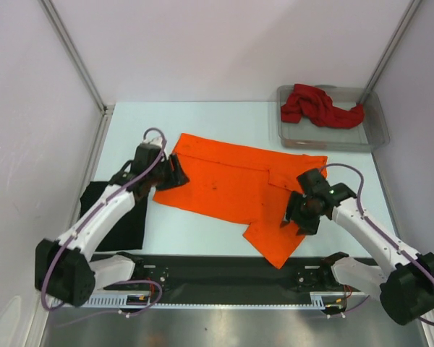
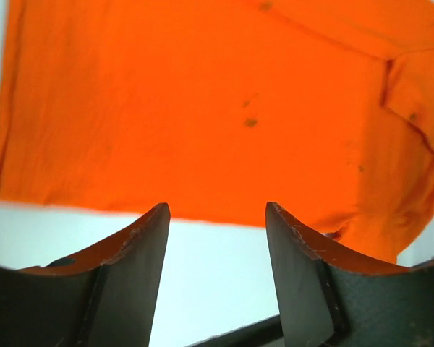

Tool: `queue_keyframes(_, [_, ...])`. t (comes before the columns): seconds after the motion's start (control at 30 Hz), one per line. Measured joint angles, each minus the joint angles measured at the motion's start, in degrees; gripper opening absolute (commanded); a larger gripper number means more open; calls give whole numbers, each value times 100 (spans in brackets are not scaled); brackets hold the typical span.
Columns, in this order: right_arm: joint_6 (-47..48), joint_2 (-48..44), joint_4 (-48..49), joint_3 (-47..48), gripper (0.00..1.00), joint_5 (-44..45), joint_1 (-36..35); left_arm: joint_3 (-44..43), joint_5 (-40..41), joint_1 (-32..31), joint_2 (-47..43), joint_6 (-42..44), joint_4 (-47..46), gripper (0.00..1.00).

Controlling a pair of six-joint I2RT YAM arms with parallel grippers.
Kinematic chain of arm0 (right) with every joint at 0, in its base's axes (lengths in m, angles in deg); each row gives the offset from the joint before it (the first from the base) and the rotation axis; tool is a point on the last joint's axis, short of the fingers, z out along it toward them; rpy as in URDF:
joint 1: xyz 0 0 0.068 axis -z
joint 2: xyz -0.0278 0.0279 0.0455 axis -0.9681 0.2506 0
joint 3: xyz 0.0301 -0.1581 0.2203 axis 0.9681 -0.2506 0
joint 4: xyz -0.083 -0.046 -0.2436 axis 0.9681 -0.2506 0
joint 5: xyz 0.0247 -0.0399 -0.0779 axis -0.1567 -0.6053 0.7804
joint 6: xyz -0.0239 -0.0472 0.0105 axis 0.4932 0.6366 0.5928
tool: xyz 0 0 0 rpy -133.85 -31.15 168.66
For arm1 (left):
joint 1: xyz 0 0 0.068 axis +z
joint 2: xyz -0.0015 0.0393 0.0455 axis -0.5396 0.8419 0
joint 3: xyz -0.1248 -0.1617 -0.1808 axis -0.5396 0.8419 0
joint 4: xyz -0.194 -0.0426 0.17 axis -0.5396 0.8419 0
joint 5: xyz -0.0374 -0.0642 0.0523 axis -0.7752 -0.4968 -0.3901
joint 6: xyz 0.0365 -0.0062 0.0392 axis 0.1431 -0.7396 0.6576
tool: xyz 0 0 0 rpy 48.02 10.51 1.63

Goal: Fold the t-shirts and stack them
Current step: Fold the tshirt

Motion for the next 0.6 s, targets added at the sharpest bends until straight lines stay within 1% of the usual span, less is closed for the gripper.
queue_keyframes(0.07, [-179, -138, 9, -98, 64, -92, -551, 461, 201, 70, -485, -212, 188, 56])
queue_keyframes(0.1, [-262, -236, 28, -114, 64, -109, -796, 651, 304, 120, -651, -334, 245, 52])
queue_keyframes(0.13, [-330, -350, 76, -140, 64, -101, -994, 831, 391, 199, -774, -457, 284, 50])
queue_keyframes(0.2, [-448, -568, 151, -229, 64, -125, -1266, 1108, 579, 420, -876, -654, 363, 51])
queue_keyframes(0.27, [-577, -758, 186, -372, 64, -127, -1351, 1217, 820, 638, -831, -807, 511, 50])
queue_keyframes(0.3, [-651, -841, 177, -455, 64, -122, -1357, 1222, 938, 732, -776, -883, 568, 49])
queue_keyframes(0.4, [-785, -1014, 59, -581, 64, -107, -1357, 1215, 1158, 1067, -546, -1075, 601, 49])
queue_keyframes(0.5, [-813, -1132, -17, -586, 64, -57, -1357, 1182, 1342, 1366, -74, -1268, 651, 48])
queue_keyframes(0.6, [-811, -1102, -44, -586, 64, -11, -1300, 1093, 1488, 1434, 409, -1386, 680, 47])
